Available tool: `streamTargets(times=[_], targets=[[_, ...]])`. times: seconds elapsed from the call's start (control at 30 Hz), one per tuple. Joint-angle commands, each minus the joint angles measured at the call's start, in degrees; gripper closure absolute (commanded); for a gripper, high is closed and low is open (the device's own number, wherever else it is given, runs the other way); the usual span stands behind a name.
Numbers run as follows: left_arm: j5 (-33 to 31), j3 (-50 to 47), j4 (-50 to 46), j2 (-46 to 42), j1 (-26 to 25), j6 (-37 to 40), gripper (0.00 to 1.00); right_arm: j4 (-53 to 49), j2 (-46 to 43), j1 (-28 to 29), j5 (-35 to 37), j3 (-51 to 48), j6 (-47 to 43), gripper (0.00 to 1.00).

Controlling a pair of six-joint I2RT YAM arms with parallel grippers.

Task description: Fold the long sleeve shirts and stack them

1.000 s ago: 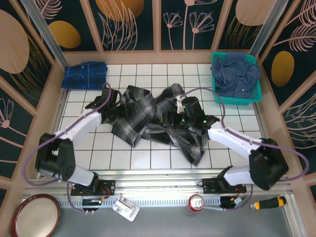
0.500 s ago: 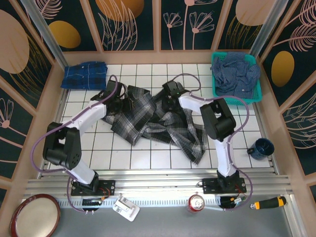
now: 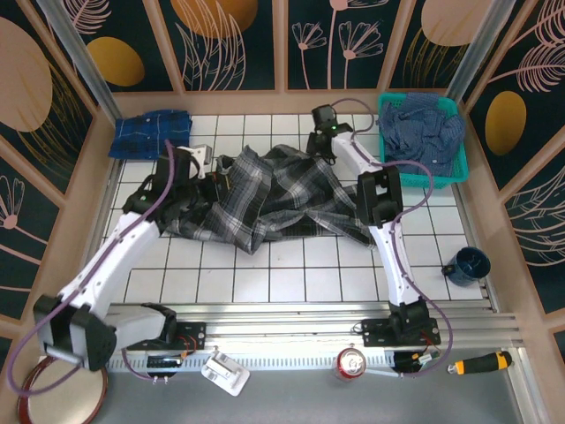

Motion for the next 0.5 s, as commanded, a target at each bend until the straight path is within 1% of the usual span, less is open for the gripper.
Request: streamTargets(times=[0.0,0.07,0.1,0.17,0.23,0.3,0.37,0.4,0.47], targets=[[-2.36,-0.29,-0.84,-3.81,0.35,-0.52,0.69,-12.10,-0.05,-1.14,-0.33,7.59,-0.87,0.50],[-3.97,-0.94,-1.22,-1.70,0.35,-0.30,0.42,-9.92,-7.35,0.89,-1.31,0.80,-1.52,0.43],[-4.12,-0.88,-1.63,0.25,0.36,-0.37,0.36,-6.38,-12.62,2.48,-1.78,-5.70,-1.93,0.40],[-7.28,-0.07,-3.48,3.76,0.41,-1.57,0.29,0.60,-22.09,5.53,-3.21,-17.95,-1.40,0.37],[-12.97,1.30,-5.59,6.20,0.49,-3.00,0.24,7.36,-31.54,9.29,-5.99,-30.73,0.20,0.35],[-17.67,2.91,-7.26,8.00,1.05,-4.23,0.14,12.23,-38.05,13.99,-7.61,-40.43,1.43,0.32],[-19.20,3.65,-6.93,9.82,1.52,-4.26,0.09,17.23,-42.05,19.01,-9.27,-47.78,2.89,0.31],[-19.36,4.21,-6.74,11.49,1.83,-4.26,0.09,20.76,-43.69,21.92,-10.47,-52.09,3.96,0.29],[-20.72,6.08,-7.42,15.99,2.77,-4.77,0.09,26.83,-45.06,25.82,-13.17,-58.16,6.91,0.29]])
